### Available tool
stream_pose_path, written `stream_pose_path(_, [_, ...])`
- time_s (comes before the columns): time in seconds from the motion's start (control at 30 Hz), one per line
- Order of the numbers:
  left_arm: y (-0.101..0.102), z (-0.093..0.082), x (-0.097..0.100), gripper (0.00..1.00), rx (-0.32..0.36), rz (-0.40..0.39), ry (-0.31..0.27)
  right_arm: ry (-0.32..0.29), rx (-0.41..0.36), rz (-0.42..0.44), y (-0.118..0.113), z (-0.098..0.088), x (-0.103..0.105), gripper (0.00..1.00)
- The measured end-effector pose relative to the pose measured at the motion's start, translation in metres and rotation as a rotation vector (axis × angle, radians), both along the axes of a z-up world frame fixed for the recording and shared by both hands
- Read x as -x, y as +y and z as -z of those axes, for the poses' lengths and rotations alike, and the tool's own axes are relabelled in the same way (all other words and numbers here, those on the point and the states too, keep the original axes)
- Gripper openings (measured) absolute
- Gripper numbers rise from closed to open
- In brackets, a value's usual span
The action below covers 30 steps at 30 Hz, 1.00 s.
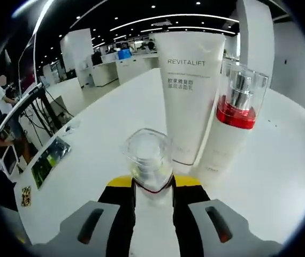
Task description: Arrange the skincare products in the storage area until every visible bottle or jar stands upright without overlapping.
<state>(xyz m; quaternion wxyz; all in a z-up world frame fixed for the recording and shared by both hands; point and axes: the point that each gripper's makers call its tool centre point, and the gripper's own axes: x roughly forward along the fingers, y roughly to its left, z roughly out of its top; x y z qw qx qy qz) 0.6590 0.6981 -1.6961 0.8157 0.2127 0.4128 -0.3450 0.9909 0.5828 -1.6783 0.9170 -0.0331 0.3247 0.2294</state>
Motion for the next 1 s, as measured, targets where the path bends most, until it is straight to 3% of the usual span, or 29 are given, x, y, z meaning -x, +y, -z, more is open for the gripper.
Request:
stream_pose_path(0.53, [0.003, 0.004, 0.000, 0.28, -0.014, -0.004, 0.014, -0.024, 0.052, -0.035, -0.014, 0.000, -0.016, 0.23])
stream_pose_path(0.63, [0.006, 0.005, 0.000, 0.23, -0.033, 0.003, 0.011, -0.019, 0.057, -0.035, -0.016, 0.000, -0.014, 0.27])
stream_pose_path(0.8, [0.005, 0.003, -0.001, 0.21, -0.040, 0.019, -0.005, -0.023, 0.058, -0.055, -0.018, -0.002, -0.014, 0.29])
stream_pose_path(0.87, [0.007, 0.000, -0.008, 0.21, -0.060, 0.025, -0.049, -0.024, 0.066, -0.057, -0.020, -0.002, -0.011, 0.29])
stream_pose_path(1.0, [0.007, 0.003, -0.004, 0.21, -0.065, 0.029, -0.023, -0.011, 0.073, -0.063, -0.021, 0.004, -0.010, 0.27])
